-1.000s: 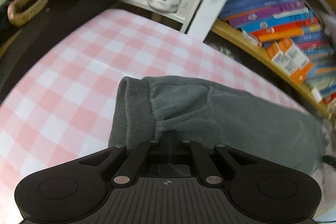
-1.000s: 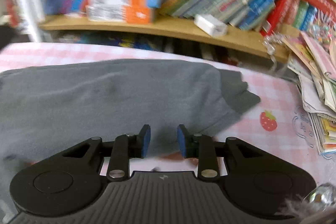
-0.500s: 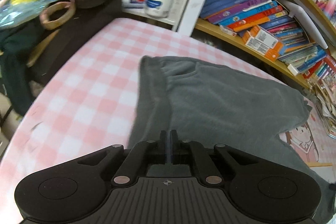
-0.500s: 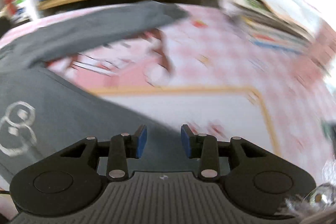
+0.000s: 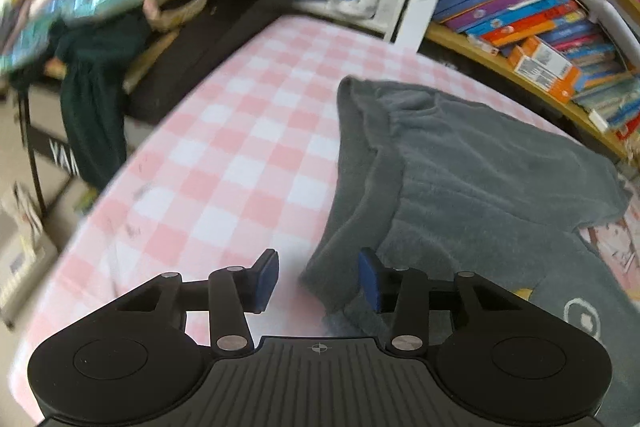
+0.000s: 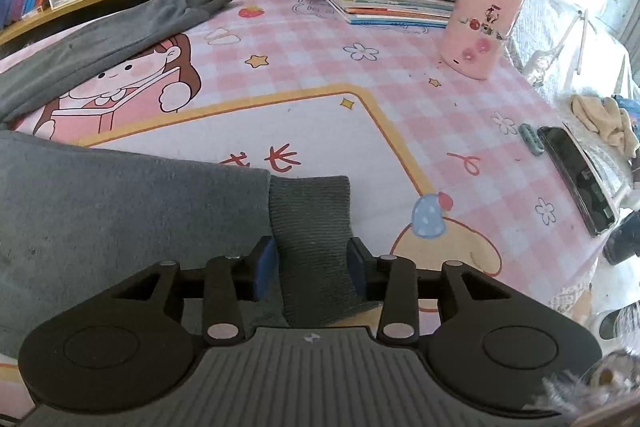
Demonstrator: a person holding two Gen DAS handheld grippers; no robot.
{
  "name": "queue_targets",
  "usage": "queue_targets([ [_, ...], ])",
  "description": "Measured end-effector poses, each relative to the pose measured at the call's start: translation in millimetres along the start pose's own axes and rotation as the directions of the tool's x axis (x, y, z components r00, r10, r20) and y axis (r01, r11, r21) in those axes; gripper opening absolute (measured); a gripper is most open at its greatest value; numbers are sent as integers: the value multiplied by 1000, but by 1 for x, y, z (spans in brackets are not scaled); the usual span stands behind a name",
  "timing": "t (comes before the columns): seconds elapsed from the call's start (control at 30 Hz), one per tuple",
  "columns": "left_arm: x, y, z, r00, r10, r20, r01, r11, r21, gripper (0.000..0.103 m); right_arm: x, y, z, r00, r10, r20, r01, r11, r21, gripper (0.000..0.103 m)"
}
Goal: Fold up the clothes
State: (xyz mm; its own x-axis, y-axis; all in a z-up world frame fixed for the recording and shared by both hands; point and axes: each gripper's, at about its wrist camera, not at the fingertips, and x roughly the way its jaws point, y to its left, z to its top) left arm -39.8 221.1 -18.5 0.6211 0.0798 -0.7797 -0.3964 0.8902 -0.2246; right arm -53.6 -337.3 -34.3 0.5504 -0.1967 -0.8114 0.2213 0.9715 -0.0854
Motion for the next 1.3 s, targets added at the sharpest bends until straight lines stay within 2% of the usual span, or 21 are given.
queue_targets([
  [0.07,4,5,-2,1000,-22,-13,22,998,-56,38,2,2,-2,1000,6,-6,-6,1000,7,36],
  [0.13,6,11,-3,998,-61,-14,59,990,-130,30,4,3,-3,1000,10,-13,-10,1000,12,36],
  [0.17,7,14,-3,997,-80,-12,77,983,-167,26,5,5,-5,1000,8,-18,-8,1000,7,36],
  [0.2,7,17,-3,995,-95,-5,92,975,-200,16,6,7,-7,1000,5,-19,-5,1000,1,36],
  [0.23,6,21,-3,994,-107,4,105,969,-224,12,6,9,-8,1000,2,-14,-2,1000,-3,37],
  [0.3,0,27,-3,993,-115,29,119,962,-246,10,5,11,-8,1000,1,-13,-2,1000,-5,37],
  [0.37,-9,30,-3,994,-101,46,109,967,-230,10,5,12,-7,1000,19,-15,-19,1000,-5,38],
  [0.5,-5,43,-10,998,-57,3,56,973,-224,10,5,23,-6,999,44,-3,-44,999,-29,39],
  [0.63,-10,43,-12,998,-58,4,58,983,-176,12,2,28,-5,998,60,4,-60,997,-42,40],
  [0.73,-16,40,-10,999,-50,-4,49,992,-114,21,-6,23,-5,997,74,22,-73,997,-15,43],
  [0.83,-34,37,-7,998,-5,61,10,996,-84,22,-11,12,-5,997,74,30,-75,996,38,44],
  [0.93,-49,32,-2,988,-49,144,58,997,-55,22,-5,2,-6,997,82,1,-82,991,107,45],
  [1.03,-43,18,2,989,-91,113,90,996,12,22,1,-1,-8,994,106,-14,-102,981,164,46],
  [1.07,-39,13,1,991,-96,98,93,995,33,22,1,1,-8,994,105,-17,-101,983,155,44],
  [1.13,-30,7,-1,992,-111,67,108,993,49,22,1,6,-7,992,127,-16,-124,984,125,24],
  [1.17,-25,5,-3,992,-117,53,115,992,46,22,0,8,-6,990,139,-13,-136,984,113,9],
  [1.23,-18,6,-7,992,-126,23,125,992,33,22,-9,14,-3,994,106,18,-107,990,95,7],
  [1.3,-16,8,-12,991,-137,8,137,990,26,22,-27,21,-2,994,49,101,-54,998,45,7],
])
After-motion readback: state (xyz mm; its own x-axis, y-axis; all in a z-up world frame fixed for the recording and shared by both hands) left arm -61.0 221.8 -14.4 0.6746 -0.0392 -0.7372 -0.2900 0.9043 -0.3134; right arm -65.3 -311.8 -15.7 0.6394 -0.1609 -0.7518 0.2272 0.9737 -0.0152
